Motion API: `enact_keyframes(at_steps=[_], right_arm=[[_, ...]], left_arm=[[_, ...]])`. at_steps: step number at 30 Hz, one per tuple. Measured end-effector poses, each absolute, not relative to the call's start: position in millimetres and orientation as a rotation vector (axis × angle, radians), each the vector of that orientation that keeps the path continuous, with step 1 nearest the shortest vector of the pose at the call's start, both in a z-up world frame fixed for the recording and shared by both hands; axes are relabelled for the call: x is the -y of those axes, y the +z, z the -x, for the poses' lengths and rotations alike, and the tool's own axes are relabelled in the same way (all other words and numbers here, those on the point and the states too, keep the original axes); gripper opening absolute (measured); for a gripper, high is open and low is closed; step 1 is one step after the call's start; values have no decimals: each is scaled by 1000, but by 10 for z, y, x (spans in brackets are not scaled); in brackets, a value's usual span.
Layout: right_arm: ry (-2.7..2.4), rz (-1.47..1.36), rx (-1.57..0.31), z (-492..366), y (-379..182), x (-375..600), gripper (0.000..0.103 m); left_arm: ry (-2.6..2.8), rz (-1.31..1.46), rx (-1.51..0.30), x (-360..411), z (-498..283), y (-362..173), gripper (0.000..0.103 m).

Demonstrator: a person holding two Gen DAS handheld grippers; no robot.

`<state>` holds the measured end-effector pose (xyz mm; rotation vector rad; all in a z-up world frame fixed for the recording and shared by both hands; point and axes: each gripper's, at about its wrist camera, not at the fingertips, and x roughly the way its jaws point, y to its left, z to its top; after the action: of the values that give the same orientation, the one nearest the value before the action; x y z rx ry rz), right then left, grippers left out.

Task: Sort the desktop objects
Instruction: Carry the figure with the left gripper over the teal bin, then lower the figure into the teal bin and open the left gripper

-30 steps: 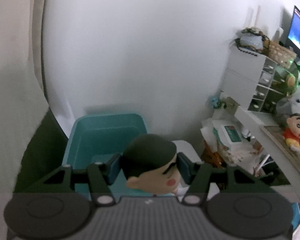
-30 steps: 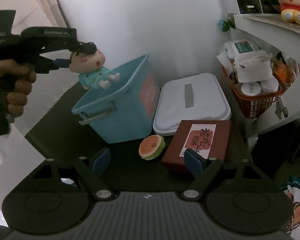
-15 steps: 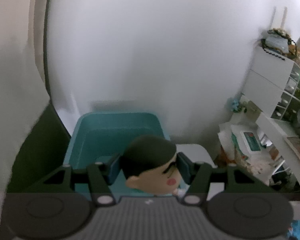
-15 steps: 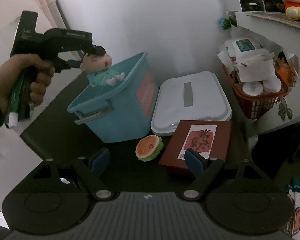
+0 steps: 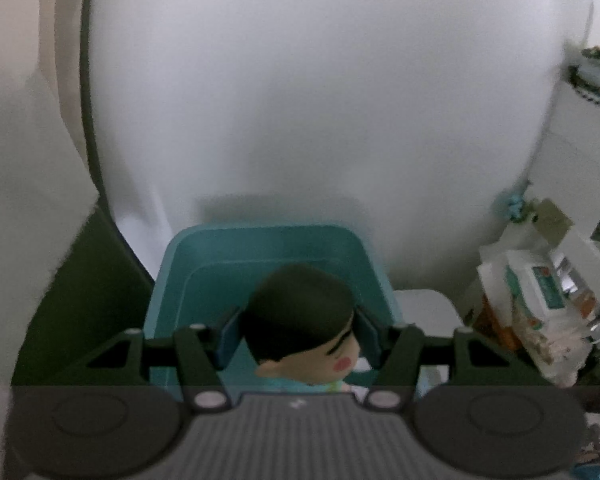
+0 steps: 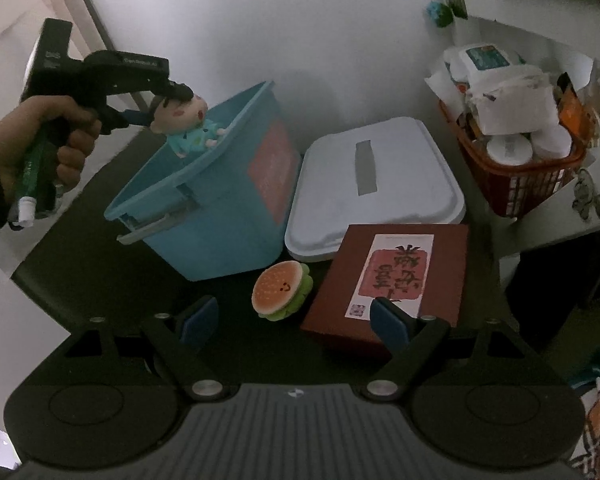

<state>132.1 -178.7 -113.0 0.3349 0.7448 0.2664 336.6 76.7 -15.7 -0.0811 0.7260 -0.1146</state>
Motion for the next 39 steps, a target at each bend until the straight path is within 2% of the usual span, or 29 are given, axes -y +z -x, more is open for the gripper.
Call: enact_keyframes(at_steps=[26,39], right_arm=[[256,-403,-826,-1809,-1312,1703,87],[281,-406,-819,-1771,-1269,1717,87]], left_arm=[[-102,37,-881,-817,-4013,-583,63],[-53,-6,-921,-712,-3958,-501,63]])
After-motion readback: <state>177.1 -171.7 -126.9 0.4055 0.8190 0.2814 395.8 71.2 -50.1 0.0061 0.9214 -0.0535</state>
